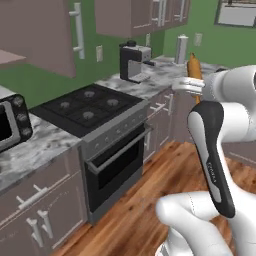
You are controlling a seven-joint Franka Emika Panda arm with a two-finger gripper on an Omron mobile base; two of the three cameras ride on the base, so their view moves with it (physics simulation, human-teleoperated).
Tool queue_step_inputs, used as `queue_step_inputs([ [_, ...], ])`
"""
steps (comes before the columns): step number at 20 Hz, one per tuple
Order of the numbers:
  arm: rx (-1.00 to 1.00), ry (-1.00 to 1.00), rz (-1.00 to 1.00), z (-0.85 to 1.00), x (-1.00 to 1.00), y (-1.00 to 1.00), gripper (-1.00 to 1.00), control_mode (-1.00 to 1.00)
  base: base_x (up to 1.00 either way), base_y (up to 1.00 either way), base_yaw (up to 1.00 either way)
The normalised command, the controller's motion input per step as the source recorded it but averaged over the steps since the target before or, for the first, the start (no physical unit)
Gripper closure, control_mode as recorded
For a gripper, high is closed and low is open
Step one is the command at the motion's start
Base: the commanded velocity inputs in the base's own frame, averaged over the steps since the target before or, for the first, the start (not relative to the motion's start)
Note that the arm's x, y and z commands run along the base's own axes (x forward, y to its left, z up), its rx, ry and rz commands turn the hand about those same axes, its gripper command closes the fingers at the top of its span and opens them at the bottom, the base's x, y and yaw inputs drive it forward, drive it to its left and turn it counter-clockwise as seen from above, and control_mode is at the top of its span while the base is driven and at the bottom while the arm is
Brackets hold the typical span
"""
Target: Open the cabinet, retrieve the rolling pin, and place it next to the meat on the cutting board to prepare for tenderizing.
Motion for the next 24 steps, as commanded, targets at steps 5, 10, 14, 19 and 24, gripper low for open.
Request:
queue_step_inputs([
  [5,0.00,0.00,0.00,0.00,0.00,0.00,1.00,1.00,-0.22,-0.11,-0.51],
  [10,0.00,0.00,0.00,0.00,0.00,0.00,1.00,1.00,-0.15,-0.01,-0.49],
  [14,0.00,0.00,0.00,0.00,0.00,0.00,1.00,1.00,-0.12,0.00,-0.48],
  [19,0.00,0.00,0.00,0.00,0.00,0.00,1.00,1.00,-0.04,0.00,-0.48],
  [24,0.00,0.00,0.00,0.00,0.00,0.00,1.00,1.00,-0.04,0.00,-0.47],
])
